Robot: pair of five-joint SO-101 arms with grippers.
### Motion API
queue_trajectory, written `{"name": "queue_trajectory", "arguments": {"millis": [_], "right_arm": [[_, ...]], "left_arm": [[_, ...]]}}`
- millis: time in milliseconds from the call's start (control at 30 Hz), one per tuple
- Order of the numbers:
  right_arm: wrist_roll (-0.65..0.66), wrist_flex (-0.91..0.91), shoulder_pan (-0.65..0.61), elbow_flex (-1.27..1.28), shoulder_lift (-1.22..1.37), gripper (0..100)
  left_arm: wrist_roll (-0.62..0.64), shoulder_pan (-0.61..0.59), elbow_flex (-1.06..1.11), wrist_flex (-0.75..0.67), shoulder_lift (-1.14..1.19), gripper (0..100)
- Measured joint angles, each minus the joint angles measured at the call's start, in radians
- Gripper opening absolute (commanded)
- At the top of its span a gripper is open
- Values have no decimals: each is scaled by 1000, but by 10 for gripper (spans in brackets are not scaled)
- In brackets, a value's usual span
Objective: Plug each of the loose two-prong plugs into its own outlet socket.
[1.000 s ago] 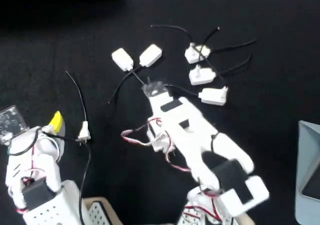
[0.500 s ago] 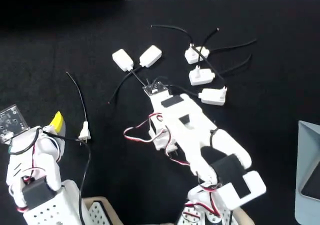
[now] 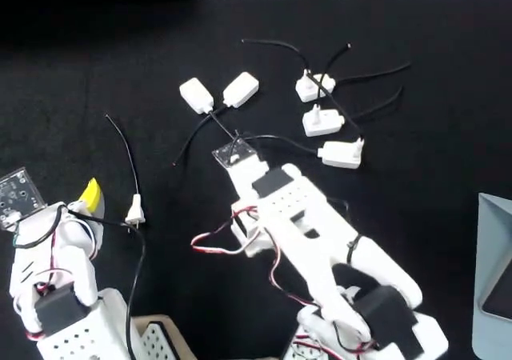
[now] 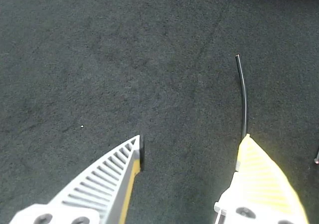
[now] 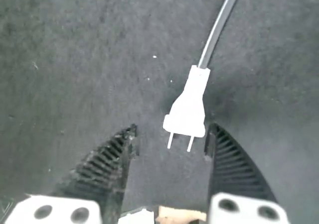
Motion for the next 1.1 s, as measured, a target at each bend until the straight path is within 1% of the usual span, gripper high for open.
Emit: {"name": "queue_trajectory", "arguments": {"millis": [167, 300, 567, 833, 900, 1100], "right_arm": [[0, -52, -2, 46, 0, 218], [0, -60, -2, 54, 0, 218], [0, -64, -103, 54, 0, 218], [0, -77, -103, 54, -9, 218], [0, -43, -106, 41, -9, 218], [-74, -15, -109, 8, -11, 218]], "left_arm": [[0, 0, 0, 0, 0, 306], [0, 0, 0, 0, 0, 306], [0, 0, 0, 0, 0, 306], [0, 0, 0, 0, 0, 306], [0, 0, 0, 0, 0, 306], [0, 0, 0, 0, 0, 306]]}}
